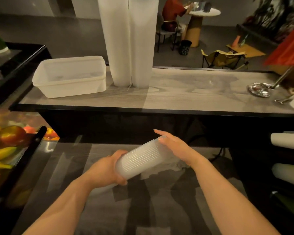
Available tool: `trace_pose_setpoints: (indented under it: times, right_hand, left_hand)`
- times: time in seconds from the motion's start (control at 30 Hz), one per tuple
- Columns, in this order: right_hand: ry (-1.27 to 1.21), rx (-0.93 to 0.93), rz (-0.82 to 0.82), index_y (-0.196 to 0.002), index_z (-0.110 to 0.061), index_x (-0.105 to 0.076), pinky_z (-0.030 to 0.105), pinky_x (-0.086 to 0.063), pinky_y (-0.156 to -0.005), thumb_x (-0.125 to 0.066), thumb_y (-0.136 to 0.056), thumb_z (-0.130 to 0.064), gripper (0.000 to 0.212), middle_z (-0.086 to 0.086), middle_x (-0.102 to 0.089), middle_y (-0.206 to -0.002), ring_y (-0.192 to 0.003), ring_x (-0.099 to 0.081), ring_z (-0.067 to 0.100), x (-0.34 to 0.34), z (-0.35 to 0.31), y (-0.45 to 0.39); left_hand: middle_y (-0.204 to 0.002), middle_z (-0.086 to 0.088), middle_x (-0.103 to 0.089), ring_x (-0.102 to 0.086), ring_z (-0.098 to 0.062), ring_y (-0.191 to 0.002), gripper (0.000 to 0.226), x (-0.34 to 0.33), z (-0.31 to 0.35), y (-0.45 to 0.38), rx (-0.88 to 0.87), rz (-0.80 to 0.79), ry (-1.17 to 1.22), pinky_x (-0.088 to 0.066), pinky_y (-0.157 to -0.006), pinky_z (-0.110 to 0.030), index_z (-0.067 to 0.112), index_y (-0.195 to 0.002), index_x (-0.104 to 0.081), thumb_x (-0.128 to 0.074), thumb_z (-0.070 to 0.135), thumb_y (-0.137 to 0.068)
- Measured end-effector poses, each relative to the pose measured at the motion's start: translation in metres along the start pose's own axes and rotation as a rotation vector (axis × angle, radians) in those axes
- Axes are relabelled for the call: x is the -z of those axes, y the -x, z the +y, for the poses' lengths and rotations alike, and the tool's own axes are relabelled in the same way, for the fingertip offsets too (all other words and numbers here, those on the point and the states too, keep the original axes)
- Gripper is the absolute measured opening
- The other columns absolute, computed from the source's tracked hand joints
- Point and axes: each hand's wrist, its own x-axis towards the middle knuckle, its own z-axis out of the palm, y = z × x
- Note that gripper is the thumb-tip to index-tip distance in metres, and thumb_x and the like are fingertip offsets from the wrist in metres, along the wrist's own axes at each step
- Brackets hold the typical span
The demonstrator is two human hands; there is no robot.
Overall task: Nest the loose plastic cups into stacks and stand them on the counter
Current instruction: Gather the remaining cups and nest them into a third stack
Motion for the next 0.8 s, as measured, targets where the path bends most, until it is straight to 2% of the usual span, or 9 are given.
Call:
trace_pose_setpoints:
  times: [0.1,0.17,0.3,0.4,0.47,0.5,0.6,0.7,0.8]
  right_hand:
    - [0.022,-0.011,-0.016,-0.147,-0.047,-0.032,0.012,-0.03,-0.09,-0.039,-0.1,-0.052,0.047,-0.016,-0.037,-0.145,-0.129,-0.033,0.002,-0.008,-0.001,0.002]
    - [-0.031,-0.007,-0.022,-0.15,-0.048,-0.024,0.023,-0.024,-0.103,-0.035,-0.099,-0.058,0.053,-0.011,-0.026,-0.157,-0.142,-0.024,0.009,-0.016,-0.002,0.001]
    - [-0.087,-0.001,-0.001,-0.153,-0.046,-0.011,0.032,-0.016,-0.112,-0.027,-0.1,-0.059,0.057,-0.011,-0.014,-0.162,-0.148,-0.012,0.012,-0.029,0.001,-0.003]
    - [-0.184,-0.014,0.05,-0.151,-0.047,-0.021,0.034,-0.018,-0.116,-0.023,-0.097,-0.065,0.058,-0.011,-0.026,-0.159,-0.145,-0.023,0.012,-0.035,0.01,-0.015]
    - [-0.246,-0.051,0.223,-0.147,-0.04,-0.037,0.032,-0.035,-0.108,-0.03,-0.099,-0.06,0.053,-0.008,-0.043,-0.15,-0.133,-0.043,0.014,-0.032,0.019,-0.032]
    - [-0.183,-0.074,0.338,-0.143,-0.034,-0.045,0.031,-0.042,-0.101,-0.037,-0.101,-0.052,0.046,-0.006,-0.048,-0.145,-0.125,-0.051,0.015,-0.028,0.024,-0.042]
    - [0.347,-0.213,0.536,-0.13,-0.014,-0.057,0.035,-0.047,-0.094,-0.048,-0.101,-0.032,0.036,0.008,-0.056,-0.128,-0.112,-0.058,0.025,-0.007,0.031,-0.07]
    - [0.527,-0.371,0.405,-0.114,-0.003,-0.065,0.036,-0.049,-0.092,-0.045,-0.1,-0.027,0.034,0.015,-0.062,-0.116,-0.11,-0.059,0.031,0.01,0.035,-0.099]
    - [0.673,-0.489,0.312,-0.14,-0.011,-0.049,0.04,-0.04,-0.107,-0.042,-0.1,-0.036,0.048,0.014,-0.049,-0.141,-0.128,-0.047,0.034,0.023,0.028,-0.121]
  left_hand:
    - [-0.117,0.018,-0.054,-0.055,-0.009,-0.105,0.101,-0.004,0.006,-0.003,-0.016,-0.018,0.001,-0.05,-0.087,-0.028,0.045,-0.142,-0.032,-0.087,0.044,-0.058]
    - [-0.118,0.017,-0.054,-0.056,-0.01,-0.105,0.1,-0.006,0.012,-0.005,-0.02,-0.01,0.009,-0.051,-0.089,-0.03,0.043,-0.142,-0.032,-0.088,0.043,-0.06]
    - [-0.12,0.014,-0.053,-0.055,-0.01,-0.107,0.103,-0.008,0.01,-0.01,0.01,0.02,-0.005,-0.052,-0.091,-0.033,0.04,-0.145,-0.029,-0.089,0.042,-0.061]
    - [-0.119,0.013,-0.054,-0.056,-0.011,-0.105,0.103,-0.007,0.002,-0.013,0.034,0.035,-0.003,-0.052,-0.088,-0.033,0.041,-0.145,-0.029,-0.088,0.041,-0.061]
    - [-0.122,0.011,-0.054,-0.055,-0.012,-0.107,0.104,-0.006,-0.002,-0.015,0.049,0.046,0.016,-0.053,-0.09,-0.034,0.042,-0.146,-0.028,-0.088,0.042,-0.061]
    - [-0.124,0.011,-0.054,-0.055,-0.012,-0.108,0.104,-0.005,-0.004,-0.016,0.053,0.05,0.023,-0.053,-0.091,-0.035,0.041,-0.146,-0.027,-0.089,0.042,-0.061]
    - [-0.123,0.012,-0.052,-0.054,-0.012,-0.109,0.103,-0.003,-0.008,-0.018,0.056,0.031,0.001,-0.052,-0.092,-0.033,0.041,-0.146,-0.027,-0.088,0.042,-0.063]
    - [-0.123,0.014,-0.051,-0.053,-0.011,-0.11,0.103,0.0,-0.012,-0.021,0.055,0.013,-0.023,-0.051,-0.094,-0.033,0.04,-0.147,-0.026,-0.087,0.042,-0.064]
    - [-0.126,0.013,-0.053,-0.054,-0.011,-0.112,0.103,0.005,-0.015,-0.024,0.061,0.007,-0.025,-0.05,-0.095,-0.032,0.039,-0.148,-0.026,-0.087,0.042,-0.065]
